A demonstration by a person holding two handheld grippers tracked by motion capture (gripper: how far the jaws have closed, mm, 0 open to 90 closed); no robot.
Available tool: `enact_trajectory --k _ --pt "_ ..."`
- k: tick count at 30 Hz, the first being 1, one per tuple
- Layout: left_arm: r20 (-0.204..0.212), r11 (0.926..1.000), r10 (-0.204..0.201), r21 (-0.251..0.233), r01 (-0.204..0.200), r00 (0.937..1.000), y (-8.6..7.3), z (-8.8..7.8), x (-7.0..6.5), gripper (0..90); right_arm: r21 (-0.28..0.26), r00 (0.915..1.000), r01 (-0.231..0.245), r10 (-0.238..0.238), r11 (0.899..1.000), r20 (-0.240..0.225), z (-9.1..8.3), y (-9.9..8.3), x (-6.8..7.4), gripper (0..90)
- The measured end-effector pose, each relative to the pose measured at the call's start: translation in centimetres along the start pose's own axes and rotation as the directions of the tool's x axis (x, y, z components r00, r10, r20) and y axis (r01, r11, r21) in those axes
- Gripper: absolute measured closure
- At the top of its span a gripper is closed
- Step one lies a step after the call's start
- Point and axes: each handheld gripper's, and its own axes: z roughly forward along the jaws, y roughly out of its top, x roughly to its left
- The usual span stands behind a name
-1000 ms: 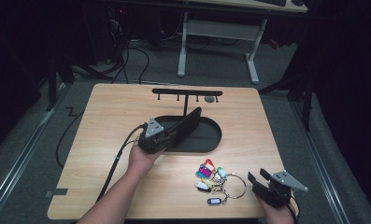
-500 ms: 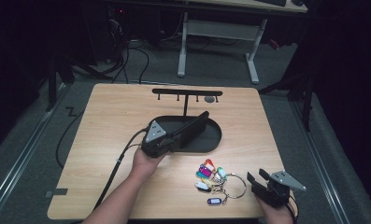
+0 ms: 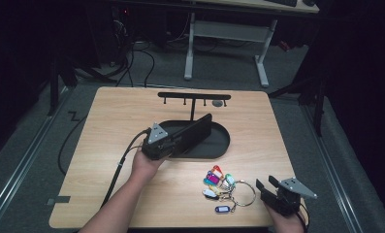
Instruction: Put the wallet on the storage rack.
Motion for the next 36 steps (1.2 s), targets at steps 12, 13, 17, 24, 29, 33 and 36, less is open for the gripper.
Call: enact_trajectory --k 12,13,17,24,29,33,36 --pt "-0.056 0.9994 0.012 0.032 -0.01 0.9983 0.1 0.8 1.4 62.0 0.007 1.0 -0.001 0.001 1.0 -0.002 0.2 -0.1 0.1 45.6" --pt "-0.065 0.9991 0.001 0.041 0.002 0.9979 0.1 0.8 1.6 60.6 0.008 1.0 -0.002 0.002 1.0 -0.002 0.2 -0.1 0.1 45.6" --pt "-0.109 0.9988 -0.015 0.044 0.02 0.994 -0.3 0.9 2.0 52.1 0.01 1.0 -0.003 0.003 1.0 -0.001 0.2 -0.1 0.0 45.6" --pt "-0.114 0.9962 -0.032 0.076 0.041 0.993 -1.1 1.3 2.5 55.0 0.008 1.0 0.001 -0.001 1.0 -0.004 0.2 -0.1 0.1 45.6" --pt "-0.122 0.9972 -0.039 0.058 0.046 0.9918 -1.5 0.8 2.5 58.1 0.009 1.0 -0.004 0.004 1.0 -0.003 0.2 -0.1 0.0 45.6" --pt "-0.121 0.9978 -0.045 0.043 0.05 0.9916 -1.7 0.2 2.4 57.4 0.008 1.0 -0.001 0.001 1.0 -0.004 0.2 -0.1 0.0 45.5" --pt "-0.12 0.9977 -0.047 0.043 0.052 0.9916 -2.0 -0.6 2.3 56.9 0.006 1.0 -0.002 0.002 1.0 -0.003 0.2 -0.1 0.1 45.5"
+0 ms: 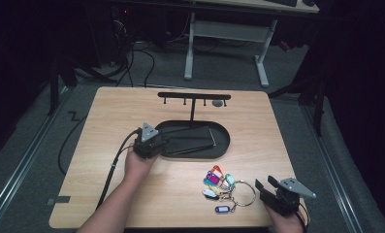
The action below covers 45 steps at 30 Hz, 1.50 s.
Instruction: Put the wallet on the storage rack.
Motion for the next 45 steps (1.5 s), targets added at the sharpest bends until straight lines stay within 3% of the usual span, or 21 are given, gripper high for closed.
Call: enact_trajectory --k 4,10,22,29,31,33,45 --pt "-0.014 0.9999 0.012 0.0 -0.012 0.9998 -0.7 -1.3 -0.1 52.1 -0.003 1.0 0.002 -0.002 1.0 0.001 0.0 0.0 0.0 45.5" --pt "-0.032 0.9999 -0.009 0.005 0.009 0.9995 -2.5 -4.2 0.1 46.2 0.001 0.9999 0.01 -0.01 1.0 0.003 0.0 0.1 0.1 45.5" --pt "-0.016 0.9974 -0.063 0.034 0.064 0.9979 -5.0 -10.5 1.4 40.0 0.008 0.9997 0.026 -0.026 1.0 0.002 0.1 0.1 0.4 46.2" --pt "-0.063 0.9966 -0.056 0.057 0.059 0.9964 -7.7 -13.9 2.1 37.4 0.014 0.9995 0.032 -0.032 0.999 0.004 0.2 0.1 0.5 46.7" --pt "-0.08 0.9959 -0.061 0.062 0.066 0.9949 -8.9 -14.3 2.0 34.3 0.019 0.9994 0.034 -0.034 0.999 0.004 0.2 0.0 0.5 46.7" --pt "-0.068 0.9923 -0.08 0.089 0.086 0.9944 -9.4 -14.4 2.3 31.3 0.022 0.9993 0.038 -0.038 0.999 0.006 0.3 0.0 0.6 47.1" --pt "-0.073 0.992 -0.102 0.068 0.107 0.9922 -9.4 -14.3 2.8 28.1 0.043 0.9988 0.047 -0.047 0.998 0.012 0.7 -0.1 0.9 47.4"
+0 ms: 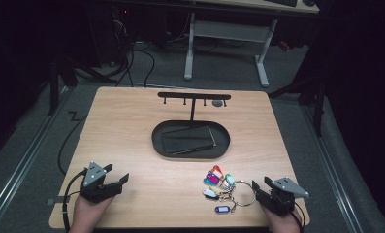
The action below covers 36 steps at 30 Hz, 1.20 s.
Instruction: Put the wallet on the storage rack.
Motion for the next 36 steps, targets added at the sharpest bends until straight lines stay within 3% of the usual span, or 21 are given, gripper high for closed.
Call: enact_trajectory --k 6,10,14,18,21,27,31,34,36 --pt "0.016 0.9999 0.011 -0.005 -0.01 0.9998 0.2 0.2 0.0 27.9 0.031 0.9996 0.025 -0.025 0.999 -0.013 0.3 0.4 0.4 48.9" --pt "0.043 0.9999 0.017 0.0 -0.017 0.9989 0.2 0.5 0.1 27.9 0.097 0.9977 0.067 -0.066 0.993 -0.011 0.8 1.7 0.7 50.8" --pt "0.066 0.9994 0.033 -0.005 -0.033 0.9972 0.2 0.7 0.0 27.2 0.188 0.9915 0.129 -0.13 0.974 -0.011 1.1 3.2 1.2 50.7" --pt "0.082 0.9993 0.035 -0.016 -0.034 0.996 0.4 0.7 0.0 27.2 0.268 0.9885 0.151 -0.147 0.951 -0.037 1.4 4.3 1.5 50.8" --pt "0.088 0.9993 0.034 -0.02 -0.033 0.9955 0.5 0.7 0.1 27.2 0.353 0.985 0.173 -0.16 0.919 -0.065 2.0 4.9 1.6 50.6" --pt "0.092 0.999 0.034 -0.031 -0.031 0.9952 0.7 0.6 0.2 27.1 0.463 0.9719 0.235 -0.212 0.854 -0.103 2.6 6.1 1.7 47.3" --pt "0.092 0.9987 0.044 -0.03 -0.042 0.9947 0.7 0.7 0.1 27.1 0.524 0.9544 0.295 -0.272 0.799 -0.122 2.6 7.1 2.0 45.8" --pt "0.088 0.9986 0.046 -0.031 -0.044 0.9951 0.6 0.7 0.0 27.1 0.556 0.9492 0.308 -0.288 0.772 -0.126 2.9 7.5 2.1 43.8" --pt "0.088 0.9986 0.046 -0.031 -0.043 0.995 0.6 0.5 0.0 27.1 0.566 0.947 0.316 -0.291 0.762 -0.137 3.1 7.5 2.2 42.6"
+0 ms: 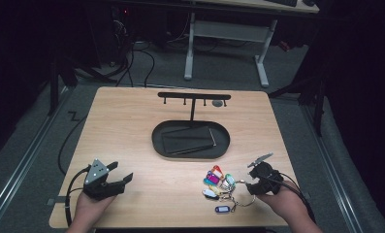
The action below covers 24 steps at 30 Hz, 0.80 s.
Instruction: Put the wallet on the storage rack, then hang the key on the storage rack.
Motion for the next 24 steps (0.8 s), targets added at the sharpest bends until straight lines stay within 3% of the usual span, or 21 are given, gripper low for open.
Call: enact_trajectory --k 9,15,20,24 --pt "0.002 1.0 0.009 -0.002 -0.009 1.0 0.0 0.1 -0.1 27.0 0.063 0.9999 0.008 -0.007 0.998 -0.013 0.9 0.1 -0.3 38.6" --pt "0.015 0.9997 0.023 0.002 -0.023 0.9996 0.2 0.5 -0.3 27.0 0.074 0.9997 0.008 -0.006 0.997 -0.024 0.9 0.1 -0.4 39.0" --pt "0.016 0.9995 0.031 0.009 -0.031 0.9994 0.0 0.2 -0.4 27.0 0.101 0.9988 0.009 -0.004 0.995 -0.049 1.4 0.2 -0.6 45.8" --pt "0.007 0.9998 0.018 0.001 -0.018 0.9998 -0.1 -0.3 -0.1 27.0 0.139 0.997 0.047 -0.038 0.989 -0.068 1.7 0.5 -0.7 52.6"
